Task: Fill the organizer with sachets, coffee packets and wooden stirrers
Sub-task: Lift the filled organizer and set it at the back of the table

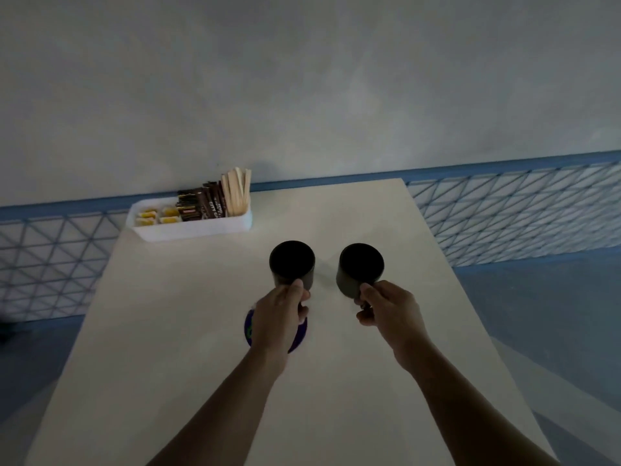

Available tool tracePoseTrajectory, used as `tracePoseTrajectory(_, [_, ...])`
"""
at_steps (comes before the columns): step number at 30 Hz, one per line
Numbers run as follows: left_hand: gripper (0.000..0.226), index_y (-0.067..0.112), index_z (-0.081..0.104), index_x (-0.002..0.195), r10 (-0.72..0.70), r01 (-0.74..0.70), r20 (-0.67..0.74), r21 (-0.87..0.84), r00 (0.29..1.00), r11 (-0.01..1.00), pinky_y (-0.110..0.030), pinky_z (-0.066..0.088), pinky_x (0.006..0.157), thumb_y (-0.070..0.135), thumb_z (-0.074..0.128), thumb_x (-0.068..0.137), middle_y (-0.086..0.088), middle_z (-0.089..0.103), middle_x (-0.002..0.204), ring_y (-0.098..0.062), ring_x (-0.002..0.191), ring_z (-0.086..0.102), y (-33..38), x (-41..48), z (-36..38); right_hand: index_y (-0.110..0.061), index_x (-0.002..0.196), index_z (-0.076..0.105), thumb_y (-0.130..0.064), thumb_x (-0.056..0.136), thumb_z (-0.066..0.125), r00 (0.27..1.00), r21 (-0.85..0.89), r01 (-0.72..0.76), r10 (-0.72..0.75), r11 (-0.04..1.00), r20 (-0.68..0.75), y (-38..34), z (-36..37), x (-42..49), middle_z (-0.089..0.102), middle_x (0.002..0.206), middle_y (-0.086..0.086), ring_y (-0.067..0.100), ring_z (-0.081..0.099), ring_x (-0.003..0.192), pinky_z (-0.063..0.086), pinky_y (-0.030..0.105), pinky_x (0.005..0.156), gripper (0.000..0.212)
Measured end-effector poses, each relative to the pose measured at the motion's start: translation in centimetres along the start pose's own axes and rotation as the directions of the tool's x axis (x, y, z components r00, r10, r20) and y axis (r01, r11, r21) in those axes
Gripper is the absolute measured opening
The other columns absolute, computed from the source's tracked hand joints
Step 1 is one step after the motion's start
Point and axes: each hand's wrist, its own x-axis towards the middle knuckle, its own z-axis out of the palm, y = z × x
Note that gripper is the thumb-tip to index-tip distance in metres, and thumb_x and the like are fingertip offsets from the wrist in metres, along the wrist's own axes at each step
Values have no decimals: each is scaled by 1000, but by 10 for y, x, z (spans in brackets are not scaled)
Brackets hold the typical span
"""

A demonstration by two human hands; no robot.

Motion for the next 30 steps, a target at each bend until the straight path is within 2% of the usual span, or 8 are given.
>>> tracePoseTrajectory(7, [27, 16, 72, 83, -3, 4, -34, 42, 999, 999, -41, 56, 91, 38, 59, 94, 4, 74, 90, -16, 87, 73, 29, 46, -31, -15, 81, 73, -24, 95, 61, 998, -71, 60, -58, 996, 35, -43, 48, 41, 75, 76, 0, 29, 73, 72, 61, 44, 72, 20])
tracePoseTrajectory(14, [29, 11, 68, 74, 15, -15, -12, 4, 1000, 1000, -38, 56, 93, 24, 55, 96, -3, 70, 96, -19, 94, 67, 58, 98, -32, -14, 87, 71, -25, 98, 57, 995, -158, 101, -97, 982, 34, -71, 84, 89, 73, 83, 4, 28, 72, 73, 61, 44, 72, 21])
tracePoseTrajectory(18, [28, 10, 70, 78, -9, 9, -15, -13, 1000, 1000, -39, 56, 93, 27, 57, 95, -4, 70, 96, -17, 94, 67, 63, 132, -27, -13, 81, 71, -27, 97, 58, 995, -188, 96, -94, 977, 21, -76, 98, 120, 73, 80, 7, 28, 72, 69, 60, 46, 71, 24])
tracePoseTrajectory(25, [26, 13, 68, 80, -43, 43, 8, -1, 999, 999, -41, 54, 95, 25, 54, 97, -3, 69, 98, -18, 96, 65, 66, 181, -12, -15, 86, 69, -28, 100, 53, 997, -233, 71, -75, 970, -8, -75, 114, 161, 72, 84, 7, 27, 72, 75, 59, 42, 72, 25])
tracePoseTrajectory(30, [25, 13, 69, 80, -49, 49, -1, 7, 999, 999, -43, 54, 94, 25, 55, 96, 3, 65, 95, -18, 94, 64, 65, 202, -4, -20, 84, 69, -37, 94, 54, 996, -231, 70, -83, 970, -45, -70, 122, 182, 72, 82, 2, 29, 70, 78, 60, 46, 76, 25])
